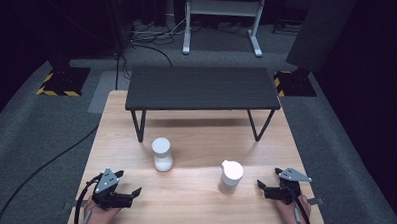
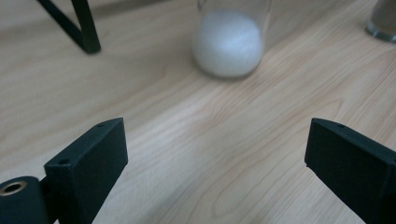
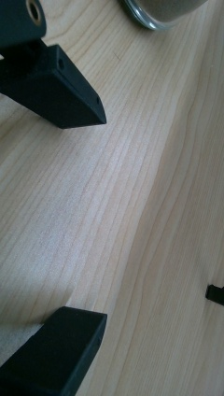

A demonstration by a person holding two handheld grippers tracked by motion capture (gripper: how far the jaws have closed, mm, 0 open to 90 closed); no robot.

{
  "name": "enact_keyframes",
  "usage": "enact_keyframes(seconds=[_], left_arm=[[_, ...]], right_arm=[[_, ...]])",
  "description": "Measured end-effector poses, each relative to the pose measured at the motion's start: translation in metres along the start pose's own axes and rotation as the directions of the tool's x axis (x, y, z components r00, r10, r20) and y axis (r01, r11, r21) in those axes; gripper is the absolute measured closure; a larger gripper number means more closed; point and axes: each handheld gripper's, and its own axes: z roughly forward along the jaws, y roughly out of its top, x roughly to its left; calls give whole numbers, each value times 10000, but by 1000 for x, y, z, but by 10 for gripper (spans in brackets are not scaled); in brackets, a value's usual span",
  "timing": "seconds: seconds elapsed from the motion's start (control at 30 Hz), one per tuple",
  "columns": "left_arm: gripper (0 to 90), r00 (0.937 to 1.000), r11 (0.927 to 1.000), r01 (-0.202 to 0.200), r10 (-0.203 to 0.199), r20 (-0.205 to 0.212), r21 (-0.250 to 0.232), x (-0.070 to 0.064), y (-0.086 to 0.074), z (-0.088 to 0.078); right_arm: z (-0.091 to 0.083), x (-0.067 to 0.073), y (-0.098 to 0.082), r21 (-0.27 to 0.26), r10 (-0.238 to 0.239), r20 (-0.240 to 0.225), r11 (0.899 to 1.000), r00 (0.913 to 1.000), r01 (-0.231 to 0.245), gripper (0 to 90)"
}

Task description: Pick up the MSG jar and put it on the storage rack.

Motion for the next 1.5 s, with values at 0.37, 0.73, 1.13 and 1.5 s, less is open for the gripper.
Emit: enact_keyframes(seconds=[0.37, 0.73, 1.13, 1.5], left_arm=[[59, 9996, 9860, -89, 134, 261, -1664, -6, 9, -19], [74, 9966, 9643, -703, 788, 230, -2552, -16, 8, -17], [70, 9995, 9540, -299, 327, 42, -2982, -11, -1, 4], [64, 9975, 9627, -603, 680, 204, -2638, -8, 14, 41]], right_arm=[[0, 0, 0, 0, -2, 1, 10000, 10000, 2, 52], [0, 0, 0, -1, 0, 1, 10000, 10000, 0, 52], [0, 0, 0, -1, -2, 0, 10000, 10000, 2, 52], [0, 0, 0, -2, -3, -1, 10000, 10000, 3, 52]])
